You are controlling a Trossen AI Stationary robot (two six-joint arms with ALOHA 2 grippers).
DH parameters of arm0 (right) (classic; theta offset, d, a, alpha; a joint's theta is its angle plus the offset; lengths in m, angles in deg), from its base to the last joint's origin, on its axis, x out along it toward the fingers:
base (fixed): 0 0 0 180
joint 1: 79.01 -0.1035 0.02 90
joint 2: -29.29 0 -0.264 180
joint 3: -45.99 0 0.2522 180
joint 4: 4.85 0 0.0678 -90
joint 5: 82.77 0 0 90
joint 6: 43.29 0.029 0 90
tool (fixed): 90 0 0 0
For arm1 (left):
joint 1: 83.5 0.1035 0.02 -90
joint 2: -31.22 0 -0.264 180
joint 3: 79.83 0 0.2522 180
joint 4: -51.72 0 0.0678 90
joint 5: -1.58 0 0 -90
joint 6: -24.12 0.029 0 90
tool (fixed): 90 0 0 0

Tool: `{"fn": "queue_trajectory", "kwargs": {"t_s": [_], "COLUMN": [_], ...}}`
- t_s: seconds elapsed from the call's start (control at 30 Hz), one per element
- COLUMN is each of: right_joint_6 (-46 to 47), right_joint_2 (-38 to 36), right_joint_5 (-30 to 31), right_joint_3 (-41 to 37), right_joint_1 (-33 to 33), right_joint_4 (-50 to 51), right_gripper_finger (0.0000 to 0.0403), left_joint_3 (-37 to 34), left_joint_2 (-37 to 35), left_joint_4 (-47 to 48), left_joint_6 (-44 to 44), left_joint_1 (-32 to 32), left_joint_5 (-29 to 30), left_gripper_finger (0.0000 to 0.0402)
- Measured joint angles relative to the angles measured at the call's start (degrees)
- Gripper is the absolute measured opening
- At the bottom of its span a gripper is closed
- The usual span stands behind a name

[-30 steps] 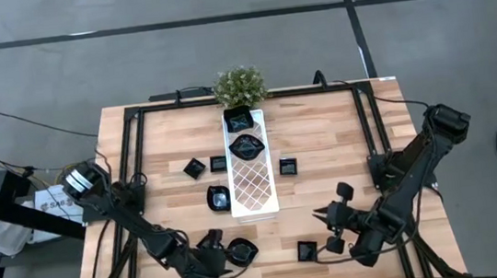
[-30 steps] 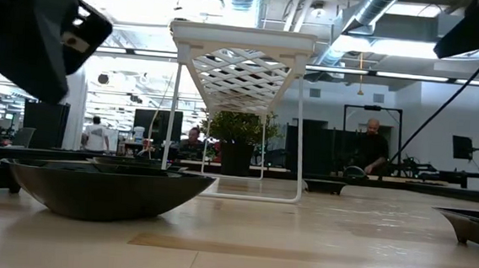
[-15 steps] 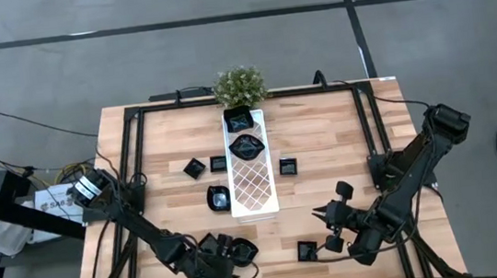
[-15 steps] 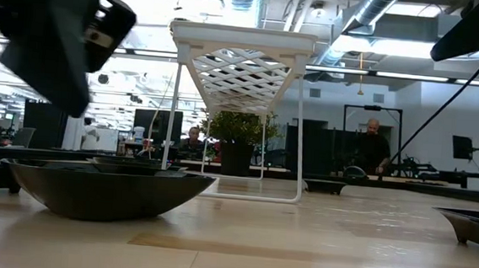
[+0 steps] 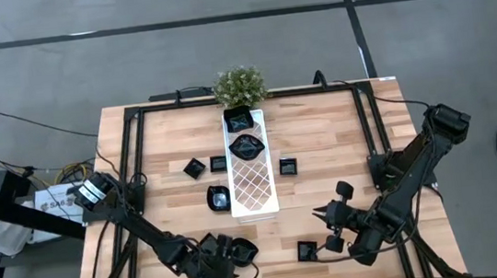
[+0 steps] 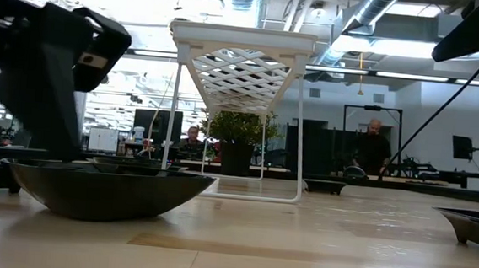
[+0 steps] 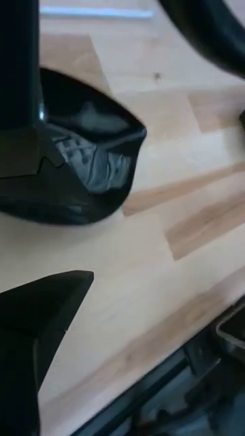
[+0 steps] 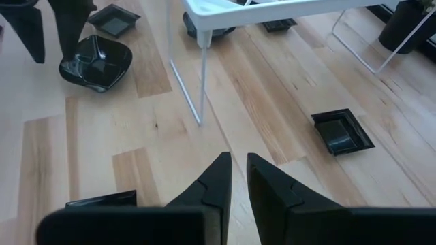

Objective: Pick & Place Mini shaped plates
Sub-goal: Stack the bottom leaf-shaped plate on the other leaf-shaped plate on the shelf

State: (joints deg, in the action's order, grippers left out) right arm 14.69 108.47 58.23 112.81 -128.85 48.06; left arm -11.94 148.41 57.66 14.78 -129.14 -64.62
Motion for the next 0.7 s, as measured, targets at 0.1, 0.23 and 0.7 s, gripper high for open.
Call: {"fn": "queue_trajectory", "kwargs": {"t_s": [0.1, 0.23, 0.7], "right_joint_6": [0.0, 0.0, 0.1], "right_joint_2": [0.0, 0.0, 0.0], "right_joint_5": [-0.1, -0.1, -0.1], "right_joint_3": [0.0, 0.0, 0.0], "right_joint_1": [0.0, 0.0, 0.0], "right_joint_4": [0.0, 0.0, 0.4], "right_gripper_finger": [0.0042, 0.0042, 0.0042], "left_joint_3": [0.0, -0.7, -1.9], "left_joint_2": [0.0, 0.0, 0.0], "left_joint_4": [0.1, 0.4, 0.2], "left_joint_6": [-0.1, -0.1, -2.0], "left_joint_1": [0.2, 0.8, 1.6], "left_joint_5": [1.0, 0.0, -2.6], "left_gripper_finger": [0.0167, 0.0167, 0.0167]}}
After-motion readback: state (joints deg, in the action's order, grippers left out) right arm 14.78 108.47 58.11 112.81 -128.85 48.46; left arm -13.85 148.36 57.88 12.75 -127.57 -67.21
